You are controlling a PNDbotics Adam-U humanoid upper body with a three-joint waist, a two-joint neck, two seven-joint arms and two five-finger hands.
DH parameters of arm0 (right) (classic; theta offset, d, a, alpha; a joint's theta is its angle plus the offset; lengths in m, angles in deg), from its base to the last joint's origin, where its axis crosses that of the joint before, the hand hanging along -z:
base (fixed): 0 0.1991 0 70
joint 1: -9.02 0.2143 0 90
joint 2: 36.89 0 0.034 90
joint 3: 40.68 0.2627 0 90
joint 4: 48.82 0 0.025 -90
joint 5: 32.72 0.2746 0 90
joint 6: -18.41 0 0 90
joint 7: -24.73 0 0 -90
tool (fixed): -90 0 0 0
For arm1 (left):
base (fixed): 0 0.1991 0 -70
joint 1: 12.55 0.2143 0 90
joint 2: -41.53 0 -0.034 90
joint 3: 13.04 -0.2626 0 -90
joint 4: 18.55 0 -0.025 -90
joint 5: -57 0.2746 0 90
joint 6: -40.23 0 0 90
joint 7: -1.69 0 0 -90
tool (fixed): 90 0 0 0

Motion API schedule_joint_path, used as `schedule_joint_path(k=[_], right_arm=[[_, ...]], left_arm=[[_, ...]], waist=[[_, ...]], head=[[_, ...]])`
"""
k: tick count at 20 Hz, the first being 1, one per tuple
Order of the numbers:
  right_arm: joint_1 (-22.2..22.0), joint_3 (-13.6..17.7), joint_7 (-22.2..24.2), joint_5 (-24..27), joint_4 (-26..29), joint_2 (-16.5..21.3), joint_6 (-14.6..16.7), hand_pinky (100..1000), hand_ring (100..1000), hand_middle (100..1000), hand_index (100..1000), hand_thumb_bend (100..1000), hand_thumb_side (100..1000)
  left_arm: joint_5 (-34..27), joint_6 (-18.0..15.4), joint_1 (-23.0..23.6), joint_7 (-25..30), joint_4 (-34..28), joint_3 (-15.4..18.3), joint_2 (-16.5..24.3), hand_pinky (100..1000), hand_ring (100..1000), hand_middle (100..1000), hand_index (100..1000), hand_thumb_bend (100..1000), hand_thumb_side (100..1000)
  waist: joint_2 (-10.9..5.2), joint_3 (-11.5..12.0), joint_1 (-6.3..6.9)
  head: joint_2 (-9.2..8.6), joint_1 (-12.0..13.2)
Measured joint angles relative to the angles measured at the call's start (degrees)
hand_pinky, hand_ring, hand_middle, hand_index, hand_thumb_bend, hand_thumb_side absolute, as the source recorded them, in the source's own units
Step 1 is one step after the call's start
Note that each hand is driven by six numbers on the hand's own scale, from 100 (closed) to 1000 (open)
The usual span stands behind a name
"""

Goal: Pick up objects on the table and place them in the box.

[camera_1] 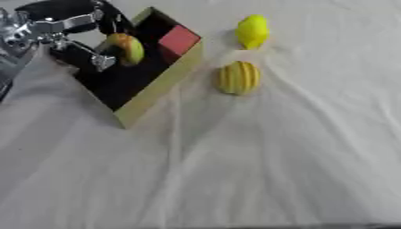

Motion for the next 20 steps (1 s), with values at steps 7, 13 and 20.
schedule_joint_path(k=[7, 13, 20], right_arm=[[0.0, 0.0, 0.1, 0.0, 0.0, 0.0, -0.1, 895, 827, 663, 860, 100, 690], [-0.4, 0.0, 0.2, 0.0, 0.0, -0.1, -0.2, 896, 827, 662, 861, 100, 689], [-0.7, 0.0, 0.2, 0.0, 0.0, -0.1, -0.2, 896, 828, 662, 861, 100, 688]], left_arm=[[3.6, -0.5, -0.2, 0.1, 2.2, 0.6, -0.6, 744, 716, 696, 879, 482, 142], [4.8, 1.1, -0.7, -2.9, 2.0, 3.3, -0.8, 740, 712, 682, 866, 451, 100], [11.4, 3.9, -1.1, -6.4, 5.0, 8.6, 3.6, 753, 739, 705, 866, 527, 100]], waist=[[0.0, 0.0, 0.14], [0.0, 0.1, 0.08], [0.0, 0.4, 0.16]], head=[[0.0, 0.0], [0.0, -0.1], [-0.02, -0.6]])
